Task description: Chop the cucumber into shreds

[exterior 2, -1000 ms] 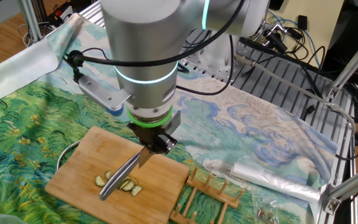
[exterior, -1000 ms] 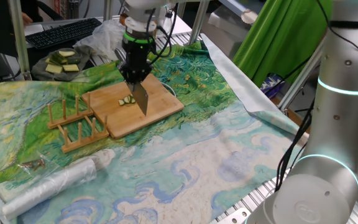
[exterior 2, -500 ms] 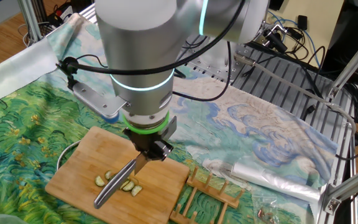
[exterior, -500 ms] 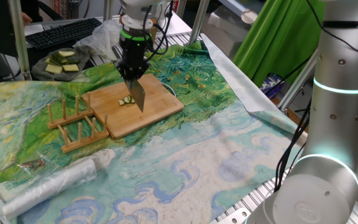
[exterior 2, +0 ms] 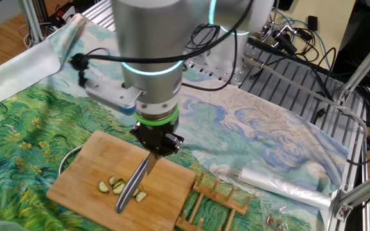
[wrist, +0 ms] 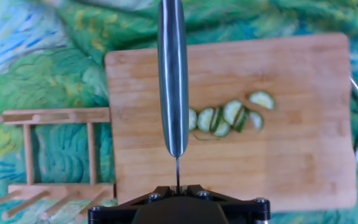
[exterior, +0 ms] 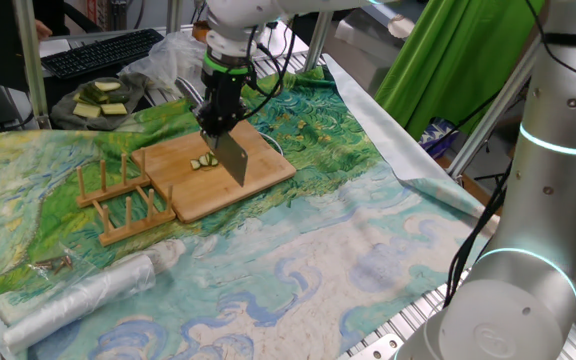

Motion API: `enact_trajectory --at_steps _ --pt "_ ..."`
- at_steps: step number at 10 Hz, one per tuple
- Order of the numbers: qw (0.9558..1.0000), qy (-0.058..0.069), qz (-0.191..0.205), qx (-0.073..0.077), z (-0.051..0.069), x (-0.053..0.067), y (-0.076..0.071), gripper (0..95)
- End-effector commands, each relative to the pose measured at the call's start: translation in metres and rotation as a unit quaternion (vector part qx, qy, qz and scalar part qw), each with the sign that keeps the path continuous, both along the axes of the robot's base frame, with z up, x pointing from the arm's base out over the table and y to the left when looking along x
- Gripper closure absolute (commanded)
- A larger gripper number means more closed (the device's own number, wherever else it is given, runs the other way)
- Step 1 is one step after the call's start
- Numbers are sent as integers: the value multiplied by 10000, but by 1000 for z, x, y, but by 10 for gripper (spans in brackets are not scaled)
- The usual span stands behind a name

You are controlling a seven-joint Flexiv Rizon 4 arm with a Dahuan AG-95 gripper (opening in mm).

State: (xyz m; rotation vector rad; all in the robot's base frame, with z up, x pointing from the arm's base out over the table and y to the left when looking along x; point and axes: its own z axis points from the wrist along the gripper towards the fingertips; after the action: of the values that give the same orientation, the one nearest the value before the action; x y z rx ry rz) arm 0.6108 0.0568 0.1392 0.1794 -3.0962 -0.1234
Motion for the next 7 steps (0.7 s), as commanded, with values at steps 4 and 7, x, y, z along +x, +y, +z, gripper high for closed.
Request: enact_trajectory --at_steps 4,7 --pt "9997 45 -135 -185 7 4 58 950" --pt "9993 57 -296 -218 9 3 94 950"
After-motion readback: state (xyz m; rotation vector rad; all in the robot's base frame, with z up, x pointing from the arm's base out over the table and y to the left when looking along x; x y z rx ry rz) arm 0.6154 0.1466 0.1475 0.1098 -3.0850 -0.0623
